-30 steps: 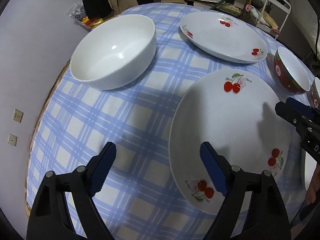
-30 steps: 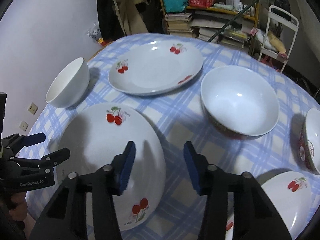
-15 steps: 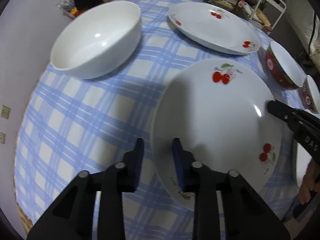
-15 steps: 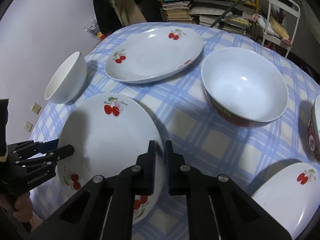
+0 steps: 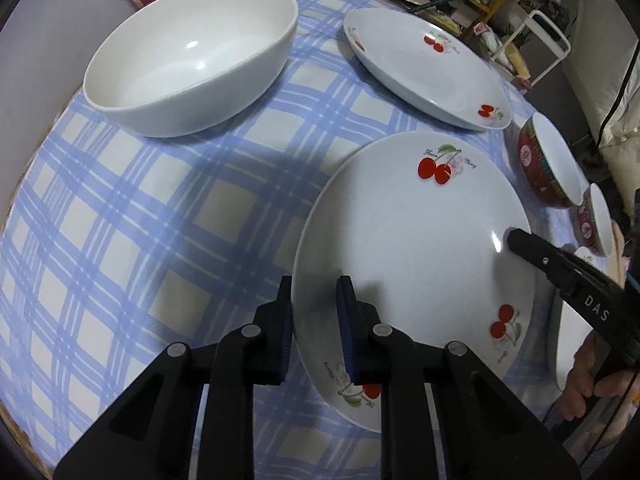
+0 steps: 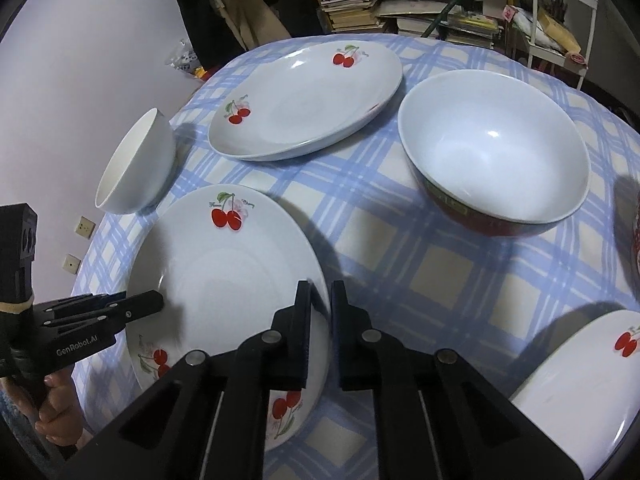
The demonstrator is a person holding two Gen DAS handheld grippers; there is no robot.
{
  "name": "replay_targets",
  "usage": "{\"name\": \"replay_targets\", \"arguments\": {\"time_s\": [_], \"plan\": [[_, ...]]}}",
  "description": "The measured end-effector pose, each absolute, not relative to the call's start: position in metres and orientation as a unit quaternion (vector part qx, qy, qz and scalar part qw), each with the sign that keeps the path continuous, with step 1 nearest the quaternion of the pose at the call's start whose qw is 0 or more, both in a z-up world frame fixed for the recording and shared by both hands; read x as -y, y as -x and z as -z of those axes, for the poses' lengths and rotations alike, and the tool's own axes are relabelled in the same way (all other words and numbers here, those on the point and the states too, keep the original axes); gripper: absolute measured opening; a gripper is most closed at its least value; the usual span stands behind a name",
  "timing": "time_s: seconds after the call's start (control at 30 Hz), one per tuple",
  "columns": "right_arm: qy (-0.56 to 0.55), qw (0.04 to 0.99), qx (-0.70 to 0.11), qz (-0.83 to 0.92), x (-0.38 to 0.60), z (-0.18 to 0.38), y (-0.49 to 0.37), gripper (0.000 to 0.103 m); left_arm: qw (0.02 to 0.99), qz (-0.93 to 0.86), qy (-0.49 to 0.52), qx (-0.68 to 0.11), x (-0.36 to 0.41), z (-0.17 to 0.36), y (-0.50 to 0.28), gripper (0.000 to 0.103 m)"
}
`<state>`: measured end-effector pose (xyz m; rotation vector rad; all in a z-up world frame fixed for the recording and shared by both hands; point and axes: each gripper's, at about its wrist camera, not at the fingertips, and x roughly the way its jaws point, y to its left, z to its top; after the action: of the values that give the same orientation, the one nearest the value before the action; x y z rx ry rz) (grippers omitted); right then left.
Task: Organize plates and bowls
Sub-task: 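Close the left gripper on the cherry plate rim while the right gripper grips the opposite rim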
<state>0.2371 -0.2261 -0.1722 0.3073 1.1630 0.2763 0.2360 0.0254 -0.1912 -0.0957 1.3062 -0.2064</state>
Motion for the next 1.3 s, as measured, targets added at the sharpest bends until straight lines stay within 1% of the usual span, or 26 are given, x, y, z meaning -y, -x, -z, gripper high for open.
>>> {"name": "replay_targets", "arguments": {"time_s": [0.1,0.4,0.67,0.83,1.03,1.17,1.3], "plan": [[-0.173,0.809,-0.548,-0.127,0.233,0.172,-0.235,0.011,0.787,0.104,0.058,-0.605,-0.027,0.188,-0.233,0.020],[-0.157,0.819,-0.539,-0.123,0.232,0.155,-0.212,0.011,0.789,0.102,0.055,-0.604,-0.025,0.176,-0.205,0.020],[-0.161,0.821,-0.536,-0.116,0.240,0.137,-0.182,0.011,0.796,0.130,0.054,-0.588,-0.025,0.152,-0.172,0.020],[-0.164,0.821,-0.536,-0.103,0.246,0.131,-0.162,0.012,0.786,0.124,0.038,-0.604,-0.019,0.158,-0.155,0.020],[-0.140,0.809,-0.565,-0.084,0.239,0.146,-0.147,0.011,0.761,0.114,0.028,-0.637,-0.011,0.177,-0.153,0.020],[-0.128,0.809,-0.570,-0.067,0.242,0.151,-0.143,0.011,0.739,0.114,0.021,-0.664,-0.004,0.196,-0.154,0.023],[-0.133,0.796,-0.588,-0.062,0.243,0.165,-0.145,0.012,0.737,0.104,-0.004,-0.668,0.002,0.204,-0.155,0.023]]}}
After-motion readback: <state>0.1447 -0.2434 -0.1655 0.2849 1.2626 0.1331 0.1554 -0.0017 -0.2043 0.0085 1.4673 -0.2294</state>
